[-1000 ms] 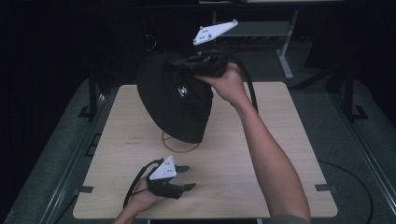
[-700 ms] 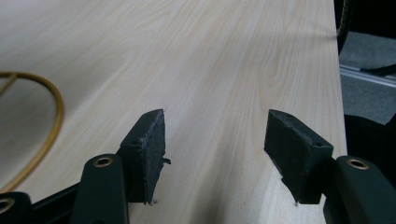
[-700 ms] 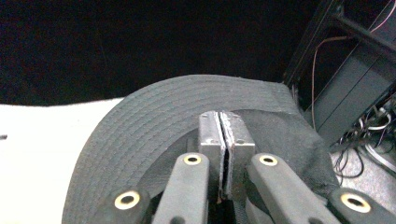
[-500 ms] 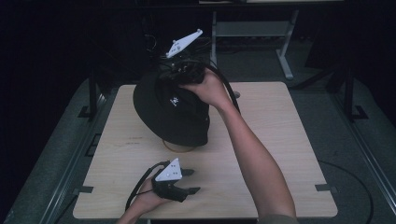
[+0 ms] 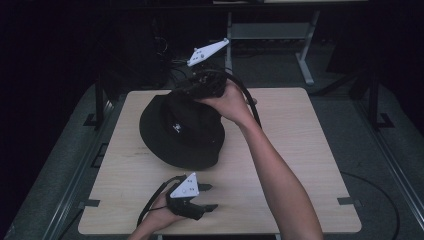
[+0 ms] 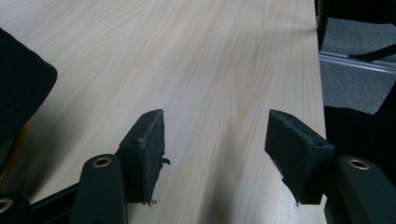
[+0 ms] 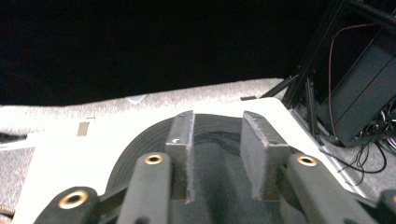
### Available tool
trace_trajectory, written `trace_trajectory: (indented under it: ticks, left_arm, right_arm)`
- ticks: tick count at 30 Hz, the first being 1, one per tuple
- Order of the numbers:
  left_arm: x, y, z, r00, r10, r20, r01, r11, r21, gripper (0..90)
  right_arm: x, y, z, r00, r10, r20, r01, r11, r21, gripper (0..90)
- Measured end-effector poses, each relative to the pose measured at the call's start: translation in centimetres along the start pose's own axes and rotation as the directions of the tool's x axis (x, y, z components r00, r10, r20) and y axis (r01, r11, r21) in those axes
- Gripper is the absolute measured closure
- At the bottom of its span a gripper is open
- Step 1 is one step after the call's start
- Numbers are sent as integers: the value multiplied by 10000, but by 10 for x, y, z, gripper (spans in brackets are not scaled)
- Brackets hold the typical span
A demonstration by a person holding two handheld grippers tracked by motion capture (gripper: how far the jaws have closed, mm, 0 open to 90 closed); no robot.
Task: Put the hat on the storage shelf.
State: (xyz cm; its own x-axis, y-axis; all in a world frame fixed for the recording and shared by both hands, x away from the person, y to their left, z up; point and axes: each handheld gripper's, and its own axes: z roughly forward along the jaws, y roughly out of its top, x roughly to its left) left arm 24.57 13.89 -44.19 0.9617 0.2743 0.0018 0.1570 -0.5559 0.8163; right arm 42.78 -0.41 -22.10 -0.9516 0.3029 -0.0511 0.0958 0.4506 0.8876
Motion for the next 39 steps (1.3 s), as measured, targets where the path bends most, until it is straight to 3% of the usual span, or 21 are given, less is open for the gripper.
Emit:
trace_trajectory:
  ticks: [10,13,18,25,39]
  left_arm:
    - [0,0,0,10000,14,-6,-14,10000,-56,367]
    - [0,-2,-2,9999,-147,6,147,9999,-82,366]
    - [2,-3,-7,9995,-273,-181,265,9988,-417,365]
    - [6,-4,-12,9986,-425,-323,405,9974,-594,365]
    - [8,-3,-14,9986,-217,-478,191,9984,-533,362]
  right_arm:
    - [-3,-22,-23,9993,377,29,-375,9980,-500,568]
    - [-4,-30,-32,9984,557,70,-550,9955,-775,538]
    - [-3,-41,-47,9976,675,161,-657,9936,-917,501]
    - [-3,-56,-63,9952,900,376,-856,9907,-1060,472]
    - [-5,-84,-84,9865,1466,732,-1397,9859,-923,435]
